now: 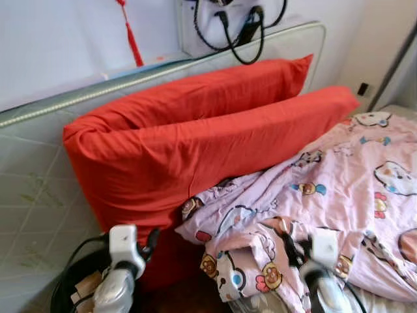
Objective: Clean up the room
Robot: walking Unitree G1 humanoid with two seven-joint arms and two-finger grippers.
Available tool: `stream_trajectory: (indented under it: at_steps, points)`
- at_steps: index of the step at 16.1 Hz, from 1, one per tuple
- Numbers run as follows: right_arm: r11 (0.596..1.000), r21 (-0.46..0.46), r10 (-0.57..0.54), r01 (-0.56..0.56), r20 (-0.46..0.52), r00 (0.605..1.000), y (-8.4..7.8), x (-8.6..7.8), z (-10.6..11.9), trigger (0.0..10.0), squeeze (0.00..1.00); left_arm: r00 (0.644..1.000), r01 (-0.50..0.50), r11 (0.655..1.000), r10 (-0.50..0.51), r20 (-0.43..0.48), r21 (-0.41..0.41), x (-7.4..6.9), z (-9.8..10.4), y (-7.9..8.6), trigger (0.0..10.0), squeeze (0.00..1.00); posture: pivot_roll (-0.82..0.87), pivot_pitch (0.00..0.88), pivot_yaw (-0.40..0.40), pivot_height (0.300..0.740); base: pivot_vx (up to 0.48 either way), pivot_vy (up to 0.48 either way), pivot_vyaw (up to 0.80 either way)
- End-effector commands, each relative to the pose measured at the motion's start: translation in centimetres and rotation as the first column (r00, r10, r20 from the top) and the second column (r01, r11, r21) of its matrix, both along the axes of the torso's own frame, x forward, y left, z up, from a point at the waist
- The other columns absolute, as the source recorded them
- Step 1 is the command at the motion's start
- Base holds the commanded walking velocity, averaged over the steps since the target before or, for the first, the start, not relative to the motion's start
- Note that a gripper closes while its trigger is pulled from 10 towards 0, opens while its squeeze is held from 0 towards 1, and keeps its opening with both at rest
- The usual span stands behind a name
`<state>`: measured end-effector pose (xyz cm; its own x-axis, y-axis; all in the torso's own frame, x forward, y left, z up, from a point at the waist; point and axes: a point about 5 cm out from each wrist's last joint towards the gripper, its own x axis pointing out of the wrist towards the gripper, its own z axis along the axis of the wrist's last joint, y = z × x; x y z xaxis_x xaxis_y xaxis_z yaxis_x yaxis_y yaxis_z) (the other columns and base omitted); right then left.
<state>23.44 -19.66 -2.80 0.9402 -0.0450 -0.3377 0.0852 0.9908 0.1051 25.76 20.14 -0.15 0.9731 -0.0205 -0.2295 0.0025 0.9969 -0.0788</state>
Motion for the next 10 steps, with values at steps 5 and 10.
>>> stream_trajectory:
  at_steps: [5, 10]
  points:
    - [1.0, -0.025, -0.019, 0.019, 0.014, 1.0, 0.73, 0.18, 0.16, 10.0, 0.0, 0.998, 0.032, 0.999, -0.033, 0.058, 0.009, 0.97, 1.31, -0.22, 10.0, 0.0, 0.05, 0.0, 0.043, 0.711, 0.0, 0.0, 0.0]
    - [0.998, -0.026, -0.059, 0.059, 0.011, 0.998, 0.77, 0.63, 0.36, 10.0, 0.0, 0.997, 0.037, 0.999, -0.038, 0.062, 0.01, 1.17, 1.52, -0.27, 10.0, 0.0, 0.06, 0.0, 0.042, 0.711, 0.0, 0.0, 0.0]
